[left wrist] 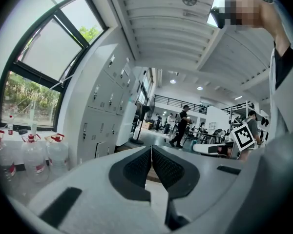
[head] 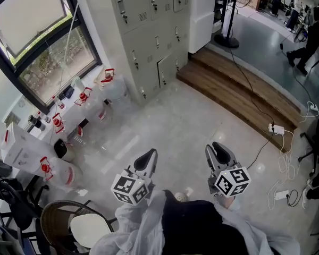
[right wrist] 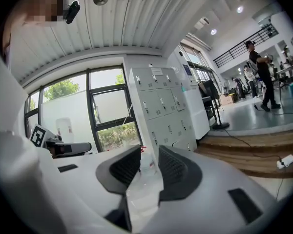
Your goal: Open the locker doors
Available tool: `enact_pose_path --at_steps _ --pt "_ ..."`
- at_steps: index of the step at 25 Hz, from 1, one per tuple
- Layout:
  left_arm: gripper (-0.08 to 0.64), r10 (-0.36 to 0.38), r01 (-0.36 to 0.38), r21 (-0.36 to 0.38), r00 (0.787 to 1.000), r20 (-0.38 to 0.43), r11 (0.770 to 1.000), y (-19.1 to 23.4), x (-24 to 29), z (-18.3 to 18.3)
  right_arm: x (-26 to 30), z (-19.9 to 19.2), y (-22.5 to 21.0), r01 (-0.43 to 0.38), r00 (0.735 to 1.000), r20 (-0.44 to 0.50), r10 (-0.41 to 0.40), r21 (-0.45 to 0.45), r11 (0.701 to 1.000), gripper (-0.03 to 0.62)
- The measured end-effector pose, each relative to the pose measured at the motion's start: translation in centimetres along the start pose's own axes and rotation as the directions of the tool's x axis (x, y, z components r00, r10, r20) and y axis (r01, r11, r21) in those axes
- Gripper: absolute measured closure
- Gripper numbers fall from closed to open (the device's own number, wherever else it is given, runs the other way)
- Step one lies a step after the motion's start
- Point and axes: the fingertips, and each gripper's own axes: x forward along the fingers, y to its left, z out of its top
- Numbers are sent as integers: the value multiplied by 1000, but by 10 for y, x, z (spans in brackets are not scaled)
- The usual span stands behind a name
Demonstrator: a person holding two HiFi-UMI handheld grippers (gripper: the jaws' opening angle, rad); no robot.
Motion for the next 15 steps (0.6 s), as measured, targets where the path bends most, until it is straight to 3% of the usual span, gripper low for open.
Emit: enact_pose_path --at_steps 15 --pt "551 8 -9 -19 998 -62 1000 6 17 -19 10 -21 -11 -11 999 -42 13 46 999 497"
